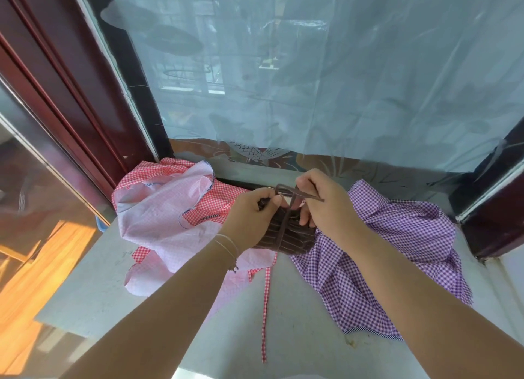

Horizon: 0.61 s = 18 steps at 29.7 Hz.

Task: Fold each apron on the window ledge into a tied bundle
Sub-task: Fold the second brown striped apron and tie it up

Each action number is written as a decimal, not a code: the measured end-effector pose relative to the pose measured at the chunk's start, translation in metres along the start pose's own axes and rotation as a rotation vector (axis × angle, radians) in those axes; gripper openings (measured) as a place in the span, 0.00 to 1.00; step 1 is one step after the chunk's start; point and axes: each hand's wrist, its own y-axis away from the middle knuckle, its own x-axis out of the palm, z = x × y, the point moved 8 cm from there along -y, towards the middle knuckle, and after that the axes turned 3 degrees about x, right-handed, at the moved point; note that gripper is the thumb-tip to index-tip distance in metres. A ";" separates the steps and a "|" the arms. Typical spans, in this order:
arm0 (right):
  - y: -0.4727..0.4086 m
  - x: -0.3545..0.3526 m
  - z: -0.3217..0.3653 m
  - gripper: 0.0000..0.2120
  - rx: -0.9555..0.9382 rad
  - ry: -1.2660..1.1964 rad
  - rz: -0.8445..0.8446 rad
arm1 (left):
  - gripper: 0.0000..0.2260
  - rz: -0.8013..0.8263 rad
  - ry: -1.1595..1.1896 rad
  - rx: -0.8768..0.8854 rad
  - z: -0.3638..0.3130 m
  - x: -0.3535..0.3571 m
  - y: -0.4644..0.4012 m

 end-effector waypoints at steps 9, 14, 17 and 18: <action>0.014 0.006 0.016 0.18 -0.303 0.097 -0.142 | 0.11 0.472 -0.225 -0.164 0.002 0.028 0.003; 0.026 0.005 0.009 0.17 -0.368 -0.021 -0.232 | 0.14 0.544 -0.384 -0.202 0.008 0.026 -0.002; 0.027 0.007 0.010 0.15 -0.408 0.145 -0.316 | 0.15 0.589 -0.459 -0.221 0.017 0.025 -0.002; 0.022 0.011 0.006 0.15 -0.362 0.182 -0.298 | 0.15 0.600 -0.462 -0.206 0.016 0.025 -0.002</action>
